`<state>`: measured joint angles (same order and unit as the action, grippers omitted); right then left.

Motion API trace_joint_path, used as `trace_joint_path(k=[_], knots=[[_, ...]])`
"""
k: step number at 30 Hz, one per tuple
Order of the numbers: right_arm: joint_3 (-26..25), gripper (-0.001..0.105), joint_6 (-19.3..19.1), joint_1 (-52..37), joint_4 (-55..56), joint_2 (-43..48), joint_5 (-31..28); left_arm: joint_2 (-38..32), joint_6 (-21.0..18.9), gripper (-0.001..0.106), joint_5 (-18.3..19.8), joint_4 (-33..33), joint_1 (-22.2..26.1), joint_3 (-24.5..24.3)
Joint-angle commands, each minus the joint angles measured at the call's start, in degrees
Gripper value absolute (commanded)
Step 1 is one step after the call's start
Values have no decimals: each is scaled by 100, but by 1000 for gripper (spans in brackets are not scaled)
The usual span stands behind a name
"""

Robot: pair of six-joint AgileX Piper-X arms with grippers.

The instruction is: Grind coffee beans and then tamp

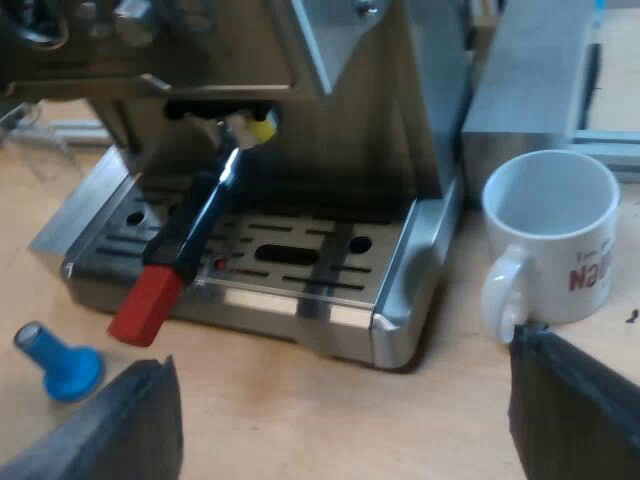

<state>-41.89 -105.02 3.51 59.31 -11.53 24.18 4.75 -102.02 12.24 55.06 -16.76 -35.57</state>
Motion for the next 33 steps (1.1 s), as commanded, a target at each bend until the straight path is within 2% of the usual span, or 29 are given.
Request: trace_joint_path(k=[1, 4, 10, 17, 20, 26, 29, 33], knots=[[-173, 69, -271, 297, 20, -219, 14, 119, -14, 69, 214, -152, -250, -35], [-299, 69, -441, 635, 154, -483, -16, 215, -14, 69, 320, -200, -487, -35], [-359, 69, -454, 1204, 308, -886, -128, 420, 107, 69, 577, -449, -984, -35], [-359, 69, -483, 1930, 248, -1143, -538, 916, 723, 69, 657, -712, -1596, -35], [-359, 69, -497, 2298, 193, -1211, -678, 1170, 858, 69, 693, -893, -1813, -35], [-359, 69, -464, 3095, 96, -1252, -1174, 1581, 857, 64, 1066, -1168, -1953, 86], [-359, 69, -432, 3378, 91, -1252, -1473, 1719, 857, 58, 1089, -1610, -1952, 315], [-359, 69, -402, 3880, 91, -1252, -1808, 1722, 857, 58, 1089, -1998, -1952, 587]])
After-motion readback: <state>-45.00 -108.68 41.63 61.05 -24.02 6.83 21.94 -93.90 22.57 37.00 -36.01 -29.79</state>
